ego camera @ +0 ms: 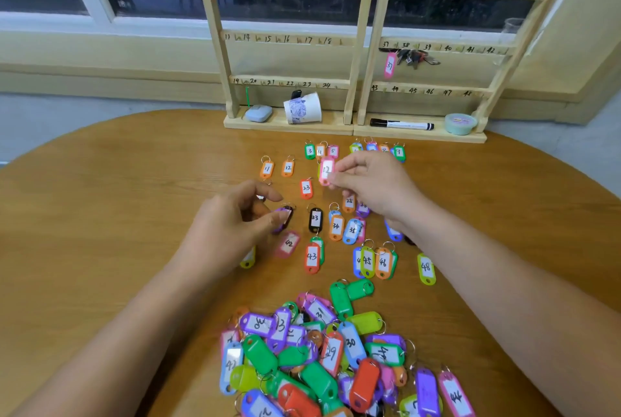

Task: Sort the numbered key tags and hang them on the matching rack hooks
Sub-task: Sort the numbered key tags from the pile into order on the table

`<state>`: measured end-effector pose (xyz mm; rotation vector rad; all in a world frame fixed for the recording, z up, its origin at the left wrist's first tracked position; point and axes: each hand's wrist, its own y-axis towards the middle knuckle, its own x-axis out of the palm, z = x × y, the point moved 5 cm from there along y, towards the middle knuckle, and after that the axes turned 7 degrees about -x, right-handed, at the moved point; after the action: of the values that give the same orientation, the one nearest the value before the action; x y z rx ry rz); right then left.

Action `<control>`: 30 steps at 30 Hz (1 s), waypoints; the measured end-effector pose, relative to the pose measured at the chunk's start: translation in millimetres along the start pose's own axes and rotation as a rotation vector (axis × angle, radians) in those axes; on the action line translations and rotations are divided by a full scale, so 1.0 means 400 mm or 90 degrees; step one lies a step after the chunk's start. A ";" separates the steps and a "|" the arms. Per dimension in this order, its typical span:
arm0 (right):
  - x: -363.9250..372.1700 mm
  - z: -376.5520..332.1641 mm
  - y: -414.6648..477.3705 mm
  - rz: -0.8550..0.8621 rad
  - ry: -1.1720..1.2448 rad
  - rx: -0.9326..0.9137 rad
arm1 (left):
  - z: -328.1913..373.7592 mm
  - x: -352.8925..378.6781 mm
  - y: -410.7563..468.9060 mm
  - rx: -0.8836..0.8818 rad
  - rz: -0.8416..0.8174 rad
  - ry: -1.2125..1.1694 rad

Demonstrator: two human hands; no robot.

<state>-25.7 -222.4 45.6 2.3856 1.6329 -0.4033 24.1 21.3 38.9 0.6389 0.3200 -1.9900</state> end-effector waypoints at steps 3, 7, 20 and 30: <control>0.051 -0.012 0.081 -0.022 -0.059 0.026 | -0.019 -0.023 -0.019 -0.003 0.002 0.015; 0.101 -0.025 0.162 -0.029 -0.148 0.033 | -0.040 -0.038 -0.043 -0.004 -0.026 0.038; 0.182 -0.023 0.232 -0.075 -0.336 0.032 | -0.080 -0.063 -0.108 -0.020 -0.092 0.060; 0.132 -0.045 0.062 -0.122 -0.369 -0.133 | -0.092 -0.039 -0.188 0.004 -0.143 0.066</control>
<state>17.3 -179.2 44.8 1.7417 1.5310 -0.8215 -24.6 86.5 14.1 0.7375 0.4661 -2.1767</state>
